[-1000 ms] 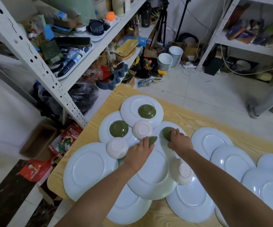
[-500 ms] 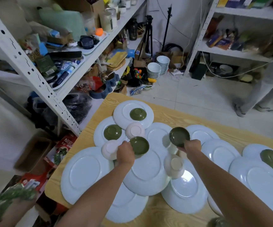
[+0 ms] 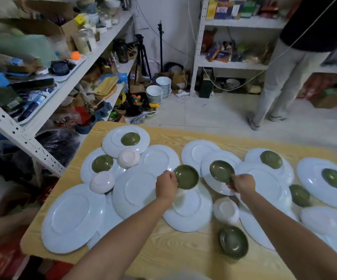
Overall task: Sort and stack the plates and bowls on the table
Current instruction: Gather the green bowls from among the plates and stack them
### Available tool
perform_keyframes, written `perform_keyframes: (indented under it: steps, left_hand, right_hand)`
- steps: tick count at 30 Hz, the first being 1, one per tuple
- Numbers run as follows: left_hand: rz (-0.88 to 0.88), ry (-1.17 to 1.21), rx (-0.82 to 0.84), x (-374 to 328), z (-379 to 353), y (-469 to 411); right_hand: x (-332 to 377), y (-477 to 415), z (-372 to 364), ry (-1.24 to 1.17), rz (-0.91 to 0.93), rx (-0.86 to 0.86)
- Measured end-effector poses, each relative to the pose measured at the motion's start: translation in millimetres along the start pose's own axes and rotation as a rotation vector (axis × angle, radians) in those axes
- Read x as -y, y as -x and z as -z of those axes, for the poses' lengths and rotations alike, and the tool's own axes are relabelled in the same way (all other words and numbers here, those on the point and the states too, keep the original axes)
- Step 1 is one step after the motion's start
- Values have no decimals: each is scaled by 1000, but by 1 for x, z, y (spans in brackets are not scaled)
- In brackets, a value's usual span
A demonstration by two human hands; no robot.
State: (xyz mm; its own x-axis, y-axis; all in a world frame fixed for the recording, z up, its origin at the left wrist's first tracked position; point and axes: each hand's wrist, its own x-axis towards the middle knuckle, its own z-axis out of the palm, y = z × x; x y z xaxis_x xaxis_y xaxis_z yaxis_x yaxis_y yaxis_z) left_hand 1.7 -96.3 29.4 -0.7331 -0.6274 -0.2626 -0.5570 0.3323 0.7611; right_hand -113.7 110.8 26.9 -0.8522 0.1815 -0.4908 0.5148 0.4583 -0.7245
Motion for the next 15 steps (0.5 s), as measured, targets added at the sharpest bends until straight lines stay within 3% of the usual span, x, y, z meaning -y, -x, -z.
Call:
perform_keyframes:
  steps: [3, 8, 15]
  left_hand:
    - [-31, 26, 182, -14, -39, 41]
    - [-52, -67, 408, -19, -93, 103]
    - [29, -166, 456, -6, -118, 143]
  right_hand:
    - [-33, -1, 44, 123, 36, -35]
    - [-80, 1, 94, 107, 36, -3]
    - [-120, 21, 114, 179, 83, 167]
